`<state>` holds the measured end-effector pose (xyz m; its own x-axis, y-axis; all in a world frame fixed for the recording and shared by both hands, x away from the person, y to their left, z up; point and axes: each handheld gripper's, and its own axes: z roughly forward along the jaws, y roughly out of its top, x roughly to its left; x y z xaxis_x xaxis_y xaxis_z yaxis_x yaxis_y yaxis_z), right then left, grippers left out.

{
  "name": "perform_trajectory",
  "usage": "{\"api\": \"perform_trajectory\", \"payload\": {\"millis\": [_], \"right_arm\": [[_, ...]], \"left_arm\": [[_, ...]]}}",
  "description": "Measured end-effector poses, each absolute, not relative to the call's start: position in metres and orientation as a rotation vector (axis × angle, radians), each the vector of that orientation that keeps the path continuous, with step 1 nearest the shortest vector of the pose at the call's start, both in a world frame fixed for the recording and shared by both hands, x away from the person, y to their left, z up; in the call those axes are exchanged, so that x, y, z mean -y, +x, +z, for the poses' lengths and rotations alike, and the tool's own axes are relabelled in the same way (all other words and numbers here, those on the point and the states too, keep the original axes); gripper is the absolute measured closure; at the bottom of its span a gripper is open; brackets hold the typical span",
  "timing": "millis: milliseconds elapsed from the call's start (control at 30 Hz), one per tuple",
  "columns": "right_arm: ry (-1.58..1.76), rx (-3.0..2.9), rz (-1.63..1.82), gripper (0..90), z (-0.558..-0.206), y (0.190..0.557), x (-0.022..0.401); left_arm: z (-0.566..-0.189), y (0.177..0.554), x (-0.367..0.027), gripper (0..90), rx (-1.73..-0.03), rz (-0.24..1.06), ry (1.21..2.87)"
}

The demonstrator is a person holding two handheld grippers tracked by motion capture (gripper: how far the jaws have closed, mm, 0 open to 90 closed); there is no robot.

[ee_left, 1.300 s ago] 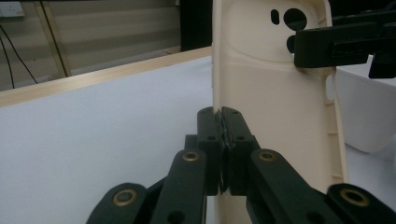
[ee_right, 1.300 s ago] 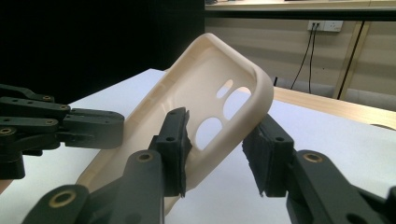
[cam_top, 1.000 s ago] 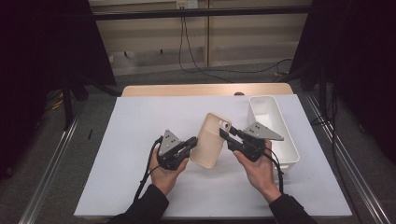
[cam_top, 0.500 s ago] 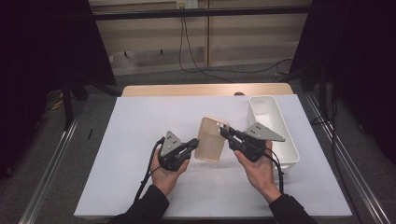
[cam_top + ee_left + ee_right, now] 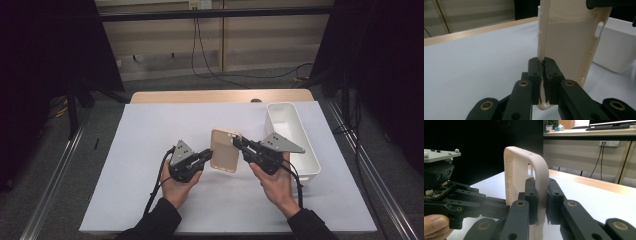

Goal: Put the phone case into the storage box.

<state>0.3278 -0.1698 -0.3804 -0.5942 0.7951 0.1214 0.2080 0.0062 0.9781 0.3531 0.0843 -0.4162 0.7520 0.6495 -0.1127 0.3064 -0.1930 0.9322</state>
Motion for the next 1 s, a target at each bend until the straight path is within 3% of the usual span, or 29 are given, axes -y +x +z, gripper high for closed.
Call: {"api": "perform_trajectory", "payload": {"millis": [233,433,700,833,1000], "right_arm": [[1.021,-1.816,1.643,81.7,-0.38,0.328,0.17],[1.016,-1.807,1.643,81.7,-0.378,0.329,0.175],[1.006,-1.801,1.649,81.7,-0.378,0.332,0.178],[1.002,-1.802,1.651,81.6,-0.378,0.332,0.181],[0.999,-1.795,1.657,81.7,-0.376,0.333,0.183]], "left_arm": [[-0.416,0.353,-0.085,63.2,-0.723,0.343,1.778],[-0.412,0.349,-0.082,47.6,-0.73,0.395,1.749],[-0.413,0.352,-0.085,17.7,-0.715,0.393,1.746],[-0.412,0.353,-0.086,9.0,-0.7,0.417,1.747],[-0.411,0.355,-0.089,5.6,-0.668,0.472,1.724]]}}
